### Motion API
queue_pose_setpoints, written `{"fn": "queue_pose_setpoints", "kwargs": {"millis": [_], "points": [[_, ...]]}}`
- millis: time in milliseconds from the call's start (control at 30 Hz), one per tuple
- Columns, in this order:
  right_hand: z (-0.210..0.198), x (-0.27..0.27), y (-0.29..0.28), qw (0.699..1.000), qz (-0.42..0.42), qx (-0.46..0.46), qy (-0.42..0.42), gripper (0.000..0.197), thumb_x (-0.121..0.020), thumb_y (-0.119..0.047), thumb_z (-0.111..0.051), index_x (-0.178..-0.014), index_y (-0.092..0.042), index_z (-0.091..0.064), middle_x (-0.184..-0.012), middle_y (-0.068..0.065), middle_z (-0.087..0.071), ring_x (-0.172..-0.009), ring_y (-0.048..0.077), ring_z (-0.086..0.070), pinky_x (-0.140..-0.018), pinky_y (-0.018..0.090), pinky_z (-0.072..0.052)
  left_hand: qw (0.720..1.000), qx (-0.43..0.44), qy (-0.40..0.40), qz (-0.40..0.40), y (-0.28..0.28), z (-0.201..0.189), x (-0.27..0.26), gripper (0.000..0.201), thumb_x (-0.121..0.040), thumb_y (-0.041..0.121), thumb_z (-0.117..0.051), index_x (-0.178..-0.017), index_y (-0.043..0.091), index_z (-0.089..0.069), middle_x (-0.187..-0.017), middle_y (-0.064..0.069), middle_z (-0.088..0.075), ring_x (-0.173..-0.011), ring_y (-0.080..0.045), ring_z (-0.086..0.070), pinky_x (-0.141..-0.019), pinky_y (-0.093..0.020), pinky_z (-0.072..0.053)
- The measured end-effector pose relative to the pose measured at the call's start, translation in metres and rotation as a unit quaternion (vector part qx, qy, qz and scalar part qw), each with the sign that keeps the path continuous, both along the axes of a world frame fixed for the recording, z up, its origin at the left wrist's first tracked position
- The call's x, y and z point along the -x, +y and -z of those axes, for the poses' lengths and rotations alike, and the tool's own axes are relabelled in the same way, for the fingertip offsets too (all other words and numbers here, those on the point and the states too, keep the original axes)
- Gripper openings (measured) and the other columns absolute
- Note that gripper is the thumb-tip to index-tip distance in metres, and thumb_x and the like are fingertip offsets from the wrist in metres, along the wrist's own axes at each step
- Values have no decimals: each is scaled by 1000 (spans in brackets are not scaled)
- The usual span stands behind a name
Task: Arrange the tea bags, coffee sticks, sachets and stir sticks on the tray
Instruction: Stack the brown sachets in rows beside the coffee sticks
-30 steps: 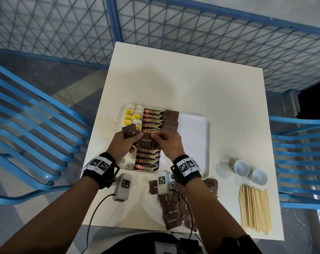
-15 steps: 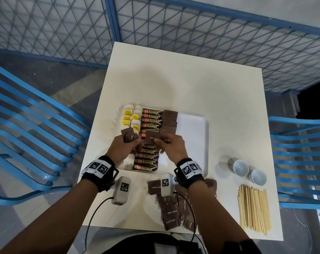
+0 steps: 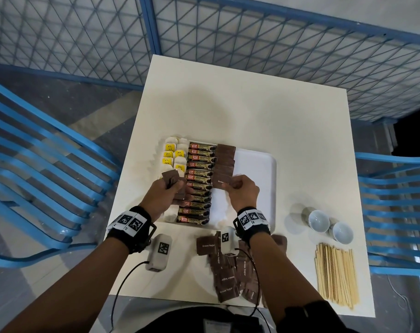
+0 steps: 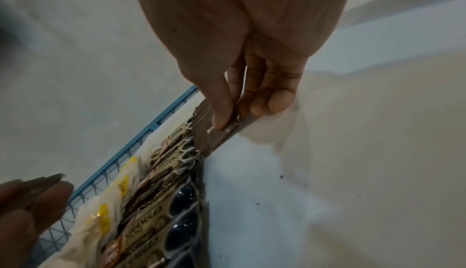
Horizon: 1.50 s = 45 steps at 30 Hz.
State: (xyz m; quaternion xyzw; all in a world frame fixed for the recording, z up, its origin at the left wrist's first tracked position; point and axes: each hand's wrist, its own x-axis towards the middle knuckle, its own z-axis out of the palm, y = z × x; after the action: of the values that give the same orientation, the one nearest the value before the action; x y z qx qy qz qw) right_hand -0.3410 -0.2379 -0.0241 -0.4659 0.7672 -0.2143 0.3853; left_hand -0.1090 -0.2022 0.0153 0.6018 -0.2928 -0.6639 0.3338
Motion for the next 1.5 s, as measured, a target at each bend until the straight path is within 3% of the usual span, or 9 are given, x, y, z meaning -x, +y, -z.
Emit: {"fn": "queue_pose_setpoints", "kwargs": {"millis": [300, 433, 533, 667, 833, 967, 1167, 1400, 1500], "points": [[0, 0, -2, 1000, 21, -7, -5, 33, -74, -30, -88, -95, -19, -65, -77, -4, -69, -74, 6, -62, -59, 5, -36, 1000, -9, -4, 9, 0, 6, -6, 24, -104, 11, -55, -122, -5, -61, -103, -23, -75, -90, -37, -75, -72, -39, -60], [-2, 1, -1, 1000, 24, -9, -9, 34, -74, -32, -87, -97, -20, -64, -77, -4, -69, -74, 6, -61, -64, 10, -38, 1000, -12, 5, -2, 0, 9, -6, 21, -101, -1, -54, -122, -7, -58, -107, -31, -70, -87, -37, -75, -75, -41, -63], [-5, 2, 1, 999, 37, 7, -8, 32, -78, -31, -85, -98, -19, -63, -79, -3, -70, -71, 1, -60, -65, 8, -39, 1000, -13, 21, -4, -1, 8, -4, 20, -101, -8, -49, -118, -2, -59, -109, -28, -69, -94, -42, -74, -86, -51, -61], [-8, -8, 7, 997, 39, 66, -24, 18, -83, -27, -79, -95, -20, -66, -78, -4, -69, -72, 1, -61, -70, 20, -46, 999, 6, 39, 5, 1, 3, -3, 23, -102, -8, -49, -117, 0, -64, -105, -21, -69, -101, -43, -72, -92, -53, -58], [-20, -39, 10, 983, -112, 63, -134, 18, -88, -33, -75, -100, -19, -74, -88, -4, -73, -80, 4, -67, -69, 14, -52, 998, -2, 58, -24, 1, 0, 2, 31, -98, -8, -56, -128, -5, -61, -120, -24, -69, -104, -42, -72, -83, -46, -63], [-24, -51, 7, 971, -191, 49, -137, 17, -86, -30, -78, -93, -15, -74, -84, -4, -73, -76, 7, -66, -70, 19, -52, 998, -11, 64, -16, 4, -6, 4, 28, -95, -6, -61, -123, 0, -66, -113, -23, -72, -106, -41, -71, -80, -46, -63], [-31, -46, 6, 967, -213, 21, -140, 13, -83, -26, -81, -88, -16, -73, -80, -10, -69, -73, 2, -62, -69, 17, -49, 998, -29, 17, -48, 1, -16, 6, 24, -99, 18, -65, -121, 10, -64, -103, -15, -74, -86, -32, -76, -67, -46, -63], [-37, -51, 4, 957, -225, 15, -185, 21, -77, -19, -85, -92, -20, -70, -86, -6, -72, -80, 7, -68, -77, 28, -58, 995, 13, -102, 3, 0, -12, 5, 9, -100, 19, -64, -107, 21, -70, -94, -17, -72, -75, -35, -73, -55, -40, -59], [-37, -55, 4, 958, -191, 6, -213, 14, -82, -20, -82, -90, -18, -71, -82, -5, -72, -69, 4, -66, -65, 23, -55, 995, 37, -92, 6, 0, -16, 5, 12, -102, 17, -61, -108, 22, -70, -96, -16, -71, -73, -30, -71, -51, -35, -57]]}}
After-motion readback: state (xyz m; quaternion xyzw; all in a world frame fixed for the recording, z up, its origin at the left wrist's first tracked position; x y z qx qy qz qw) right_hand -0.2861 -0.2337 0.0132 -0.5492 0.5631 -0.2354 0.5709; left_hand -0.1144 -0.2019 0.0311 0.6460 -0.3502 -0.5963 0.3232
